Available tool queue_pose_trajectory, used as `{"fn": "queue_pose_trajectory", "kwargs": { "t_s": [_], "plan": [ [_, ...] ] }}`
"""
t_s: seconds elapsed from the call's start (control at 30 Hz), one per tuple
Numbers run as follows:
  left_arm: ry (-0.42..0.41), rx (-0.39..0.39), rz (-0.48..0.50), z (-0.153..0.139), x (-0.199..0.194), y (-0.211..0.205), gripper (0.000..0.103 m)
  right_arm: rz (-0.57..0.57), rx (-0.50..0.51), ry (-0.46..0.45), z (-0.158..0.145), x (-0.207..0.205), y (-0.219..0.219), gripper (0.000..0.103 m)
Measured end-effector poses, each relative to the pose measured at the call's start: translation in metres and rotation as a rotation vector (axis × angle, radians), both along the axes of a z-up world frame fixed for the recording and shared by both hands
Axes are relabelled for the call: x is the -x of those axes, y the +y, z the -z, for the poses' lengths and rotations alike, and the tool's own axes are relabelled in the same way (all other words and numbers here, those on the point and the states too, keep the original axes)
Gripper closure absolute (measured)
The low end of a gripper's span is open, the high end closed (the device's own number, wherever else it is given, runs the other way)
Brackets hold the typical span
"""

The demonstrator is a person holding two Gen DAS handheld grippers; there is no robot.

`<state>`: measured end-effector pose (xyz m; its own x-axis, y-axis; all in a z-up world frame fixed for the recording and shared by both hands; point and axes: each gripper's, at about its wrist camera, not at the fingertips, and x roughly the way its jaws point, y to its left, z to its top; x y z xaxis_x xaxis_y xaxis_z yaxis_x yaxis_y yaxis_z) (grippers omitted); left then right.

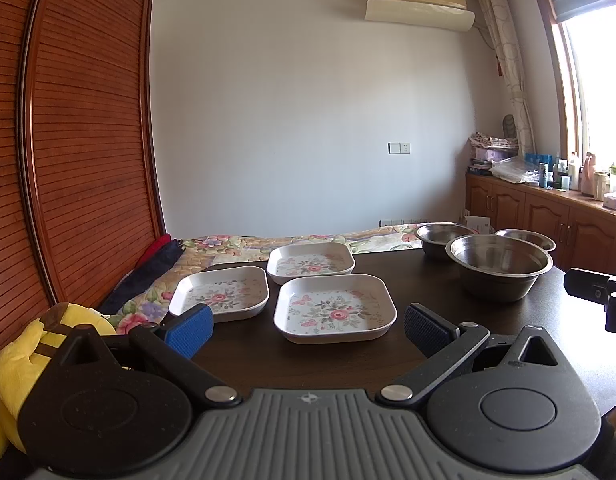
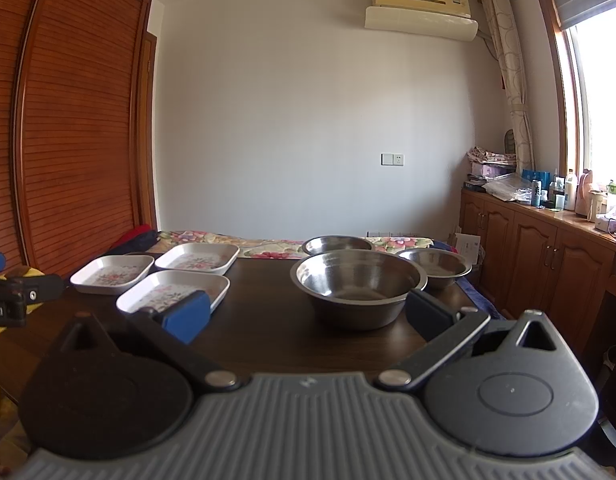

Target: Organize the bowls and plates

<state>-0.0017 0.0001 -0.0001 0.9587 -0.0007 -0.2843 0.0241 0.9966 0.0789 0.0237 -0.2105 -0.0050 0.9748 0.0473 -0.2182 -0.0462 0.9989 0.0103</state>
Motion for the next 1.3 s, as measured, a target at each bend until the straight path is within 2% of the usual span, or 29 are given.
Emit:
{"fn": "queue_pose_trajectory", "kwargs": {
  "t_s": [1.3],
  "plan": [
    [0.000,-0.001,0.002,0.0004,0.0014,-0.0028,0.000,0.001,0.003,0.000,-0.0016,0.0030,-0.0042,0.000]
  ]
}}
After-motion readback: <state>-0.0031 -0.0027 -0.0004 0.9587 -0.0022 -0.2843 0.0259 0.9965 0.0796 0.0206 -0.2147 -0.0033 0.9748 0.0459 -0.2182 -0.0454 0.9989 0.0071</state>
